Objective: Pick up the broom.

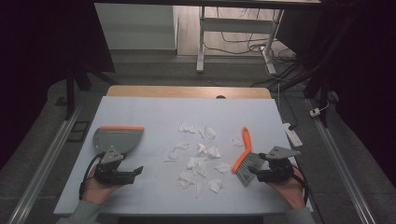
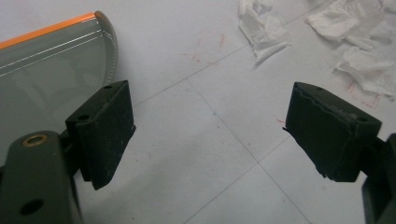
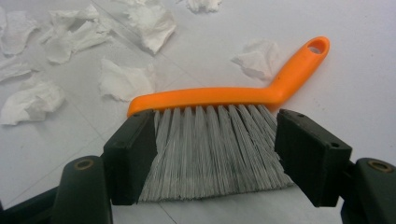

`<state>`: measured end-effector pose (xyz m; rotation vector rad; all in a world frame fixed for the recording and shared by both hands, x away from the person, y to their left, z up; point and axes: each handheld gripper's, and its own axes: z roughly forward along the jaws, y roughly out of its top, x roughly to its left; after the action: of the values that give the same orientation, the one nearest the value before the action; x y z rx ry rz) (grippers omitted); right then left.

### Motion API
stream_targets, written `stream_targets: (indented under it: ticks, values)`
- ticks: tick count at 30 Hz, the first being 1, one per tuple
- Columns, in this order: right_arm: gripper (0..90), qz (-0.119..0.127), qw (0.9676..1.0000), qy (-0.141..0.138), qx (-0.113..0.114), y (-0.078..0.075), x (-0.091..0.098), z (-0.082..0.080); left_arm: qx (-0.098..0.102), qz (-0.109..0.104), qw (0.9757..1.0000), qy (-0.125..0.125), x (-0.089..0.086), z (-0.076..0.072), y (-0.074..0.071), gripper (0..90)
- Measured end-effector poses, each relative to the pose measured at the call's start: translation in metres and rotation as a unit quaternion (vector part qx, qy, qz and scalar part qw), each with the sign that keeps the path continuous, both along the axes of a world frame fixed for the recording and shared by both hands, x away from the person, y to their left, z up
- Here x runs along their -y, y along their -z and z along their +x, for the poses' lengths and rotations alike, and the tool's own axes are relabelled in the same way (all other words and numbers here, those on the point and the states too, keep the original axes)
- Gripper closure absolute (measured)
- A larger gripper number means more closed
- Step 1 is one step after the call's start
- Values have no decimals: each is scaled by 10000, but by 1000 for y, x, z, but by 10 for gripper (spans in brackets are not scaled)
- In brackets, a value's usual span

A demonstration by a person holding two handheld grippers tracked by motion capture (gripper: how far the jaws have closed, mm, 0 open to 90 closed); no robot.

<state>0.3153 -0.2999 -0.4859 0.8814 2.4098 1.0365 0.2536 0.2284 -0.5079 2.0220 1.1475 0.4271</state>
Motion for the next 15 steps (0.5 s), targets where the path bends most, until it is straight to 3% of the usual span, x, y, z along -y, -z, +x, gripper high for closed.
stream_targets:
  ticks: [15]
  values:
    - [299, -51, 10000, -51, 3, 1, -4, -2, 0, 50, 10000, -12, 2, 0, 1, 167]
